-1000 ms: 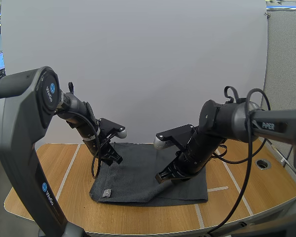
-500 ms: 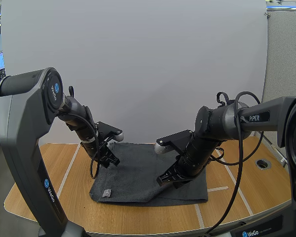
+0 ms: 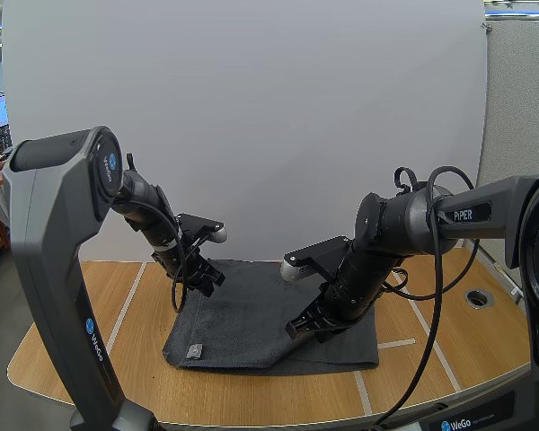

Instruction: Fold the towel

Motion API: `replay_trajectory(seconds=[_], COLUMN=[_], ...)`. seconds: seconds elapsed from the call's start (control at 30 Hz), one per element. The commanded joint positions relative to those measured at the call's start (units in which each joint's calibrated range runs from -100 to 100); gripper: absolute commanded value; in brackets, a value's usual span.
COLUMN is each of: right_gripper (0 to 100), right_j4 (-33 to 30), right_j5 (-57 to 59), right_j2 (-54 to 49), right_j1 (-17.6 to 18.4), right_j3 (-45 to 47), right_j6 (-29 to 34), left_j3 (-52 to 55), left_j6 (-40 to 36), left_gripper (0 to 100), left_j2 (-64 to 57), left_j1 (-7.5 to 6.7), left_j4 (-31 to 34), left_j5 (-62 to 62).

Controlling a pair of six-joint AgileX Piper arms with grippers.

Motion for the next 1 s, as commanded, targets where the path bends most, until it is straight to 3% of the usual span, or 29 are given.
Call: replay_trajectory(seconds=[0.0,0.33,0.6,0.97], right_gripper=[0,0,0,0], right_j4=[0.3,0.5,0.9,3.3], right_j5=[0.7,0.6,0.6,0.7], right_j2=[-0.2,-0.2,-0.2,-0.2], right_j1=[0.0,0.0,0.0,0.0], right_j3=[0.2,0.2,0.2,0.2], right_j6=[-0.3,-0.7,-0.7,-1.5], left_j3=[-0.7,-2.8,-18.6,-29.2], left_j6=[0.3,0.6,-0.6,-3.8], left_gripper=[60,60,60,60], left_j2=[2.4,3.9,8.6,16.0], left_j1=[0.11,0.27,0.27,0.27], left_j4=[-1.3,-1.2,-5.2,-2.5], left_j5=[0.2,-5.1,8.8,11.9])
